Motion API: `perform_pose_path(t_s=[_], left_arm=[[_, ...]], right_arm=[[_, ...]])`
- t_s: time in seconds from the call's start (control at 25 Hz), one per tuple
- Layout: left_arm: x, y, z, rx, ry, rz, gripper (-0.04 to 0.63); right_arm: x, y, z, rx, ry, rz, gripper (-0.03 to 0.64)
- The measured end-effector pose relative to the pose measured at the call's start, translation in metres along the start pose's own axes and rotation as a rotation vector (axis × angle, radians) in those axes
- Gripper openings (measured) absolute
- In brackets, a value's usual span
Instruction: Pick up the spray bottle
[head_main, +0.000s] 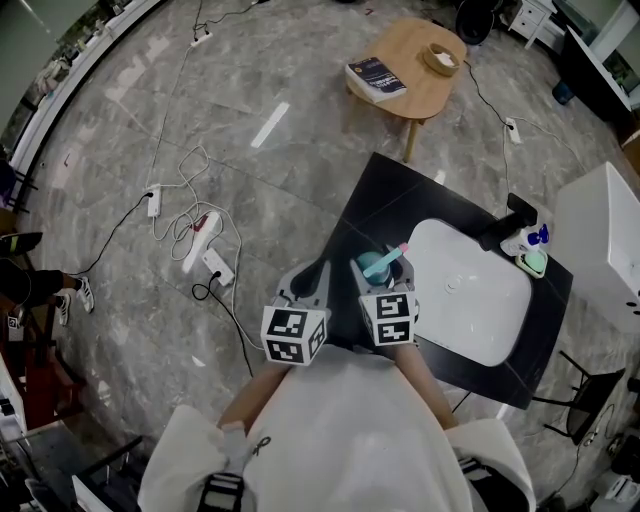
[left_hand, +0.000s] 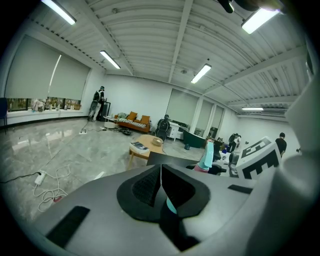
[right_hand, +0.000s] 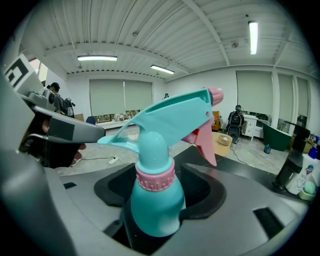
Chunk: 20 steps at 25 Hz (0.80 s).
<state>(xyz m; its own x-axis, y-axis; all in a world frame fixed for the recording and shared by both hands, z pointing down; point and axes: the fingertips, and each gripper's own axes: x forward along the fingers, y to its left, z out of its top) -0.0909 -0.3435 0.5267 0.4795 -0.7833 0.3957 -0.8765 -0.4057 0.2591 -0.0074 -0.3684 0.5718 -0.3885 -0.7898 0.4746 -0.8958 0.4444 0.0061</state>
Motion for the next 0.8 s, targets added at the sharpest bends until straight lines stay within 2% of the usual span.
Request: perform_pose_path(t_s=[0.6,0.8], left_arm=[[-0.004,-0.004,0.000,0.008,-0.008,-0.012,0.029],[-0.003,-0.012,-0.001,0.008,-0.014,-0.027,0.029]], right_arm=[[-0.016,0.005,0.021,0.005,-0.031,0.001,0.291],[-0.035,-0.002,0.038,0.011,-0.077,-0.015,0.291]])
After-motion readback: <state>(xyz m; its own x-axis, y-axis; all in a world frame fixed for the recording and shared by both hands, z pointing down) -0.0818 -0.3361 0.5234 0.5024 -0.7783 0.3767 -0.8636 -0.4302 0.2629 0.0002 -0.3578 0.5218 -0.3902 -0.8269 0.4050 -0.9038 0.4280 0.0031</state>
